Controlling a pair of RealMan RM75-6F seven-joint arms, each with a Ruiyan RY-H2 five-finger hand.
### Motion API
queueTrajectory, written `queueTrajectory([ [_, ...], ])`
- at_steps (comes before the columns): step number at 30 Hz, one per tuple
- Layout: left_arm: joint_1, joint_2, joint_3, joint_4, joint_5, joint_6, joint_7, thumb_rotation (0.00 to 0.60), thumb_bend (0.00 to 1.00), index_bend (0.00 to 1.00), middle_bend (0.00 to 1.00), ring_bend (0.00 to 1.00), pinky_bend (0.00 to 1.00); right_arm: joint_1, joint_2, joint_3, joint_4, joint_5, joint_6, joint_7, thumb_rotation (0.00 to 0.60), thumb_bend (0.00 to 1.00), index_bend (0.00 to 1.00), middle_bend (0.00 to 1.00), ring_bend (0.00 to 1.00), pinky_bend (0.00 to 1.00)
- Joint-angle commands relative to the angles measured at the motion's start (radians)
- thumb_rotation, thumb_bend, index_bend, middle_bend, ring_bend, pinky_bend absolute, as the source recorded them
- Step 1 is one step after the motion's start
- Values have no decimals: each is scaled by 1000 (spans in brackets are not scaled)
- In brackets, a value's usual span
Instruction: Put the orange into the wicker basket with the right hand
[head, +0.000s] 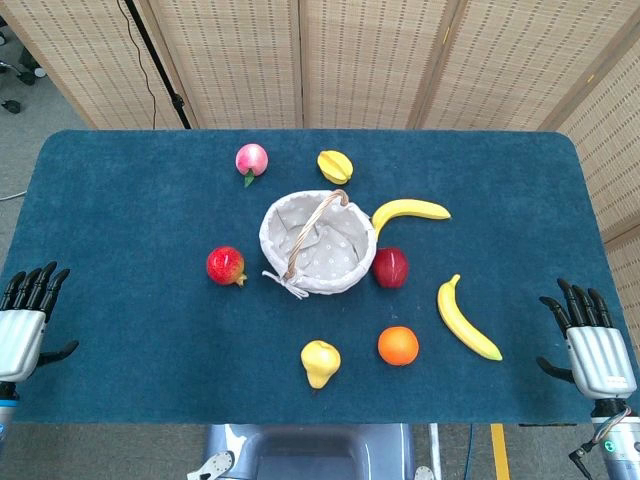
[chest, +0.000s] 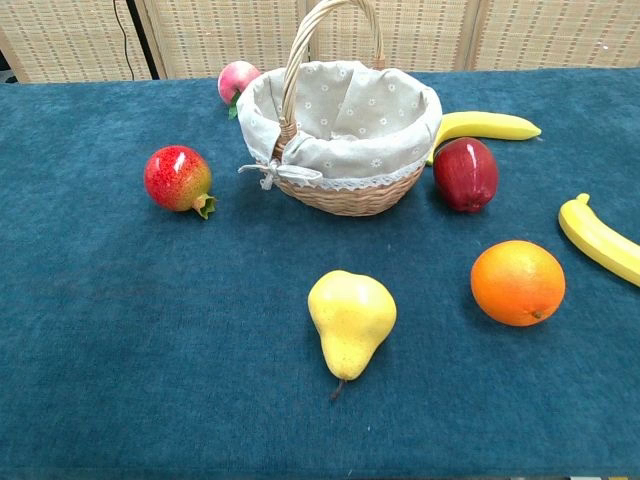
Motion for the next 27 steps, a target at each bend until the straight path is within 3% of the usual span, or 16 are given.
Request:
queueTrajectory([
  [1, -2, -1, -2, 1, -4, -3, 1, 600, 60, 0, 0, 0, 0, 2, -1, 0, 4, 3, -5, 4, 600, 0, 185, 29, 16, 0],
  [7, -4, -3, -2, 0, -5, -8, 4, 600, 60, 0, 0, 0, 0, 3, 1, -2, 7, 3, -10, 17, 600, 0, 183, 28, 17, 0],
  [8, 27, 14, 40, -85, 42, 23, 6, 600, 60, 0, 0, 0, 0, 2, 2, -4, 6, 1, -10, 21, 600, 0, 181, 28, 17, 0],
  [10, -3, 30, 15, -60, -26, -46, -15, 600, 60, 0, 0, 0, 0, 2, 2, -5, 7, -5, -7, 23, 600, 0, 173, 28, 17, 0],
  [19, -10, 3, 1, -11, -23, -35, -6, 600, 60, 0, 0, 0, 0, 40, 18, -40, 6, -90, -50, 42, 600, 0, 66, 0, 0, 0],
  [27, -16, -12, 5, 10, -23, -46, 0, 600, 60, 0, 0, 0, 0, 62, 54, -82, -109, -196, -57, 28, 600, 0, 76, 0, 0, 0],
])
